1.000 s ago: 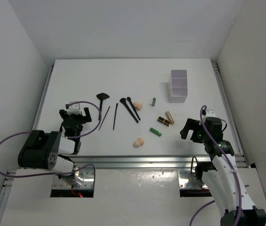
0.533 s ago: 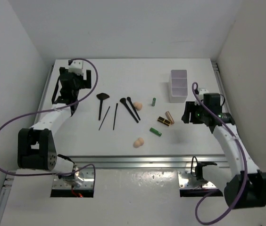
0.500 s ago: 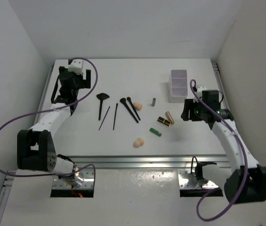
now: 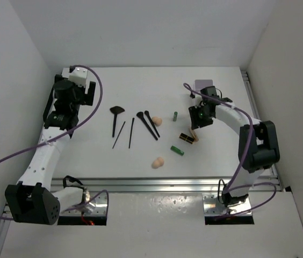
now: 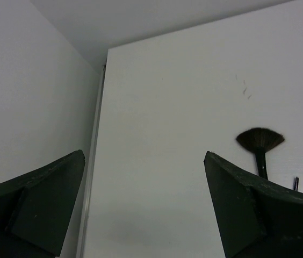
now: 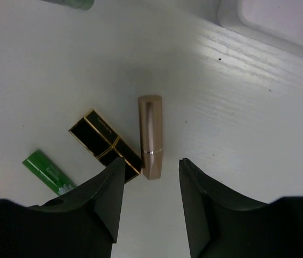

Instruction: Organize the makeup

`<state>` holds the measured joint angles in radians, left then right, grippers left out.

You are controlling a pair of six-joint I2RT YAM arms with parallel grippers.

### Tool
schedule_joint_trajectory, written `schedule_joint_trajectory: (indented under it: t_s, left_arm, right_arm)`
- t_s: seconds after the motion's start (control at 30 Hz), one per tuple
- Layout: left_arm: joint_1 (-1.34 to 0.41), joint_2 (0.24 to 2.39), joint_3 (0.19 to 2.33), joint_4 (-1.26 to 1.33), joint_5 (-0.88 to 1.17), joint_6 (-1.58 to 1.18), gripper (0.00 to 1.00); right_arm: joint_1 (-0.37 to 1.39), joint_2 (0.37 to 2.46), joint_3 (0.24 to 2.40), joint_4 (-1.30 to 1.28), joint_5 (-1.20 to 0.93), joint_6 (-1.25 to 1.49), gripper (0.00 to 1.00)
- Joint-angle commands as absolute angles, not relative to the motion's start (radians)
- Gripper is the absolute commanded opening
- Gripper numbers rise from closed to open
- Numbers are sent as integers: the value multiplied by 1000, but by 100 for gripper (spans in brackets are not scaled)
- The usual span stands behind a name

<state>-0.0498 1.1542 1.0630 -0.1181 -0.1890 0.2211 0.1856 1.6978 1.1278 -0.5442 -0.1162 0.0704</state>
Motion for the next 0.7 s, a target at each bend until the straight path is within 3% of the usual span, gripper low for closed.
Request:
schedule_joint_trajectory:
  t_s: [0.0,0.4,0.53,0.67]
  left_arm:
    - [-34,1120,1025,-232,-247,166,100]
    - [-15,1063,936,-275,-252,84,100]
    - [-15,1063,936,-275,-252,84,100]
    - [-15,1072,945,-275,-252,84,100]
  right_arm:
    - [202,1781,1210,-493,-133,32,45]
    - [213,1977,1296,-482,-92,14,40]
    - [216,1996,1290,-492,-86,23,31]
    - [218,1991,1276,-496,-69,18,16]
